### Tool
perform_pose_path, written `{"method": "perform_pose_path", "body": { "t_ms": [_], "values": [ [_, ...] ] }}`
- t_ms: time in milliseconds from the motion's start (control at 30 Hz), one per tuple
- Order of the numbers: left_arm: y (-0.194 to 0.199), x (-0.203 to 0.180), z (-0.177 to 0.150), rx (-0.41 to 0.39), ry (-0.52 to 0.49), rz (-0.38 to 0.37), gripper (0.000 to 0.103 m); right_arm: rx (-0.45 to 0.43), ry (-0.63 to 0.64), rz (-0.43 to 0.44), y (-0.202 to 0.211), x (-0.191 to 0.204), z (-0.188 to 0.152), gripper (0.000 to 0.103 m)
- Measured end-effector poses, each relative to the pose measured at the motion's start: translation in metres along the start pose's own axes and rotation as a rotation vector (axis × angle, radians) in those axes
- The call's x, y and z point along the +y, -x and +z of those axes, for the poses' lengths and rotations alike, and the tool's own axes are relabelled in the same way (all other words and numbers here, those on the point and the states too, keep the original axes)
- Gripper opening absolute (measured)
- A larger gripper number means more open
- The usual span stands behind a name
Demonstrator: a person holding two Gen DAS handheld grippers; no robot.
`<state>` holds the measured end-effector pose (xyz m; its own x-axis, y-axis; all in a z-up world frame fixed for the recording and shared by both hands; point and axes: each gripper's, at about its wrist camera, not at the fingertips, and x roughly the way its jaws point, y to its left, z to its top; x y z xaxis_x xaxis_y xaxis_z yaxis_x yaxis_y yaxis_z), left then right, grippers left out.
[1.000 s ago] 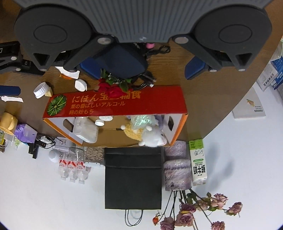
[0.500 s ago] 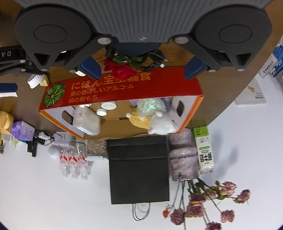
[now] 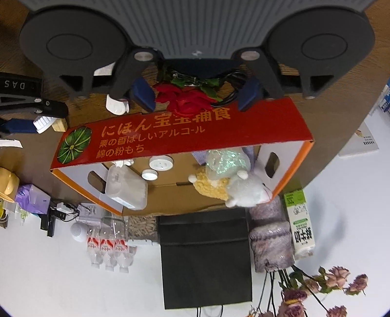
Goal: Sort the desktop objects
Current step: 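Grasp the white ribbed cap with the right tool while the left tool grasps the red rose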
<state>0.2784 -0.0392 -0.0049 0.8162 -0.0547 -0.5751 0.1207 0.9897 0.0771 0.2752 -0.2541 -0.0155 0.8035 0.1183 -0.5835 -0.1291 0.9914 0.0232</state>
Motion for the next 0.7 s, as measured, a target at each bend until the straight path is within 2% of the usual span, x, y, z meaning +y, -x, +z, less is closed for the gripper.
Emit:
{"method": "perform_pose_path", "body": {
  "t_ms": [67,233,700],
  "values": [
    [-0.004,0.0,0.0,0.019,0.005,-0.014,0.059,0.006,0.0,0.01,-0.001,0.0,-0.001,0.039],
    [-0.004,0.0,-0.002,0.016,0.011,-0.058,0.042,-0.02,0.015,0.023,0.003,0.003,-0.004,0.039],
    [0.019,0.01,0.004,-0.066,0.041,-0.072,0.039,-0.086,-0.009,0.039,0.019,0.001,-0.001,0.039]
  ]
}}
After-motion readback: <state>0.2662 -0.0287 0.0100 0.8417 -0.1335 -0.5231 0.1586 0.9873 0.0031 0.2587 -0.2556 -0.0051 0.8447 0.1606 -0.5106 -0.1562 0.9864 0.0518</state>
